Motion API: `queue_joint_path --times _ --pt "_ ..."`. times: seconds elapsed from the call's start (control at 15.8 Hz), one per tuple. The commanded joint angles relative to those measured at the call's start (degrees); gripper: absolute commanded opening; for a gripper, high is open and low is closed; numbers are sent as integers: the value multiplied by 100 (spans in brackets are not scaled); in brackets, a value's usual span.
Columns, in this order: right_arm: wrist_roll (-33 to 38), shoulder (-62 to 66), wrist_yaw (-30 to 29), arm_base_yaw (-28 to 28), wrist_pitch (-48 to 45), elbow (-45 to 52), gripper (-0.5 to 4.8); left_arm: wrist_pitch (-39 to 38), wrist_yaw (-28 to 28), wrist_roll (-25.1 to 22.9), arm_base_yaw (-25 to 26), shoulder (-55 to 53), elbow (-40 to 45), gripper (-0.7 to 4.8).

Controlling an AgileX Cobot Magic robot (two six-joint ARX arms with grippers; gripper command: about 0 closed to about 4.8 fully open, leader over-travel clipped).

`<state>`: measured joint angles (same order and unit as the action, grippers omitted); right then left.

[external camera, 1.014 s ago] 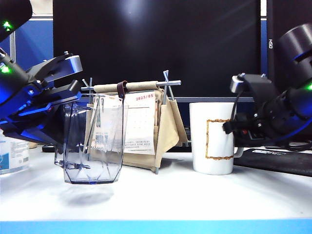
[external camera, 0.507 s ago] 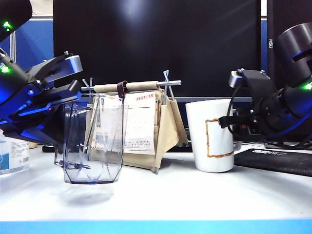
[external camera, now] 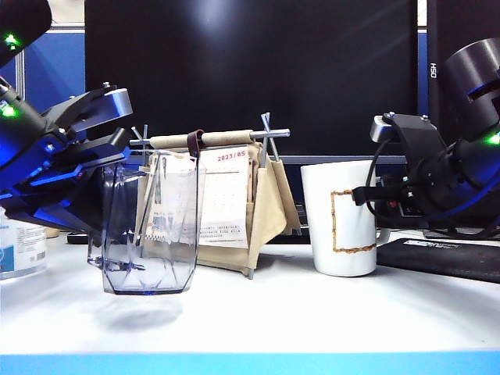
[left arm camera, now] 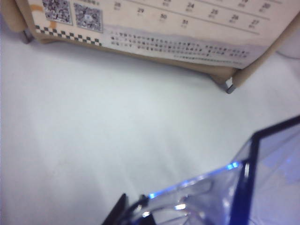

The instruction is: Swap the positions of the transparent plastic cup and the white ceramic cup.

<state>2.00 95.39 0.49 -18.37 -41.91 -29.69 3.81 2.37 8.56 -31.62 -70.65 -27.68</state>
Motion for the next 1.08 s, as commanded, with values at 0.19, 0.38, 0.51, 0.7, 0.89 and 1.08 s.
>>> queue_joint_path --times 0.19,0.38,0.51,0.7,0.89,1.08 --pt "-74 -612 264 4 560 20 -6 249 50 -7 4 26 -28 -6" --pt "-72 -1080 306 4 901 20 -6 306 151 24 4 26 -26 -6" --pt "-72 -1207 308 4 970 17 -6 306 175 28 4 26 -26 -6" --pt "-70 -1447 319 2 1169 15 -6 306 186 44 4 26 -26 -6" --pt "-74 -1910 369 2 1475 13 -6 323 431 105 2 24 -28 -6" --pt "-72 -2461 400 2 1910 -15 -6 741 984 444 -7 24 -28 -6"
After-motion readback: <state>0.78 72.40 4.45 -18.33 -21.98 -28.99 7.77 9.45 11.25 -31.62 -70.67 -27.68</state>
